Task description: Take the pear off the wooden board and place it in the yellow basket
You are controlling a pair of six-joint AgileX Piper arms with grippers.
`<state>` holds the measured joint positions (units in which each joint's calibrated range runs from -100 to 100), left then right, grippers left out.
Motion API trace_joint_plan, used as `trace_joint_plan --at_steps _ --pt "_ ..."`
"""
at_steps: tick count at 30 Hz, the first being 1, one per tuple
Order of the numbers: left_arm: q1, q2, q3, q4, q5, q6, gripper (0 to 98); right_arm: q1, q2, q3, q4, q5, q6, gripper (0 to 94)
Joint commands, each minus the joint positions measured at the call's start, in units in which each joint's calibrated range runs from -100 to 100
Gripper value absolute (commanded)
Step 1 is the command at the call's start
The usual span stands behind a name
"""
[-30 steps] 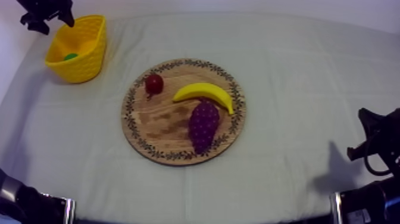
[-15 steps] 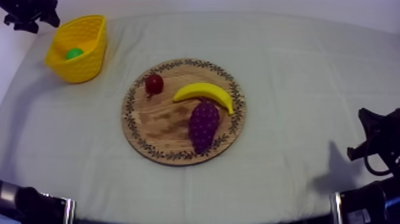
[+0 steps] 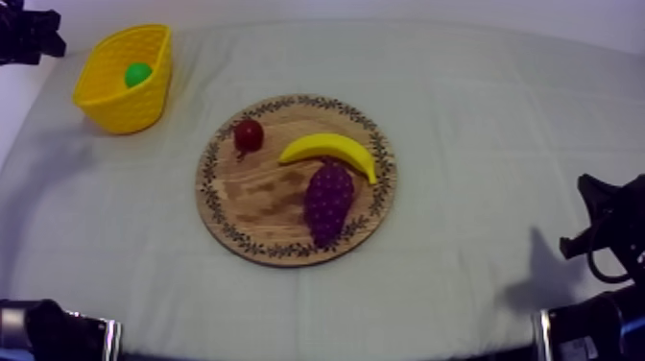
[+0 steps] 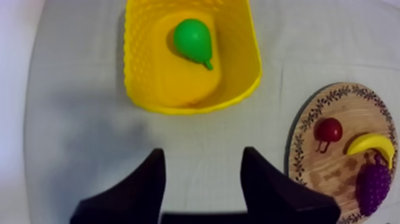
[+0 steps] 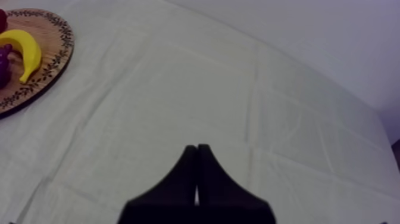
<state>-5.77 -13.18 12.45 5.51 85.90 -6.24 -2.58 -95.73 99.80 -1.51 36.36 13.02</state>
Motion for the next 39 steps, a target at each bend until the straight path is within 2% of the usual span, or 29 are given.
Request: trace_joint_plan --at_steps 1,8,16,29,34,39 --pt "-0.05 -3.8 3.79 0.2 -1.38 -0.37 42.7 -0.02 -0.03 -0.02 0.03 0.02 0.0 0.4" --pt "-0.35 -15.04 15.19 0.89 -7.31 -1.75 36.5 -0.02 -0.03 -0.02 0.03 0.02 0.0 0.4" --pt "-0.59 -30.01 30.97 1.98 -17.44 -3.13 28.0 -0.02 -0.03 -0.02 0.03 0.02 0.0 0.4" --pt "0.09 -52.1 50.36 2.37 -27.98 -2.48 14.5 -0.02 -0.03 -0.02 0.03 0.02 0.0 0.4" --pt "0.64 -58.63 57.38 3.69 -35.74 -3.0 3.9 -0.02 -0.03 -0.02 0.03 0.02 0.0 0.4" --pt "0.65 -63.99 64.8 4.45 -42.77 -3.69 0.7 -0.02 -0.03 -0.02 0.03 0.02 0.0 0.4"
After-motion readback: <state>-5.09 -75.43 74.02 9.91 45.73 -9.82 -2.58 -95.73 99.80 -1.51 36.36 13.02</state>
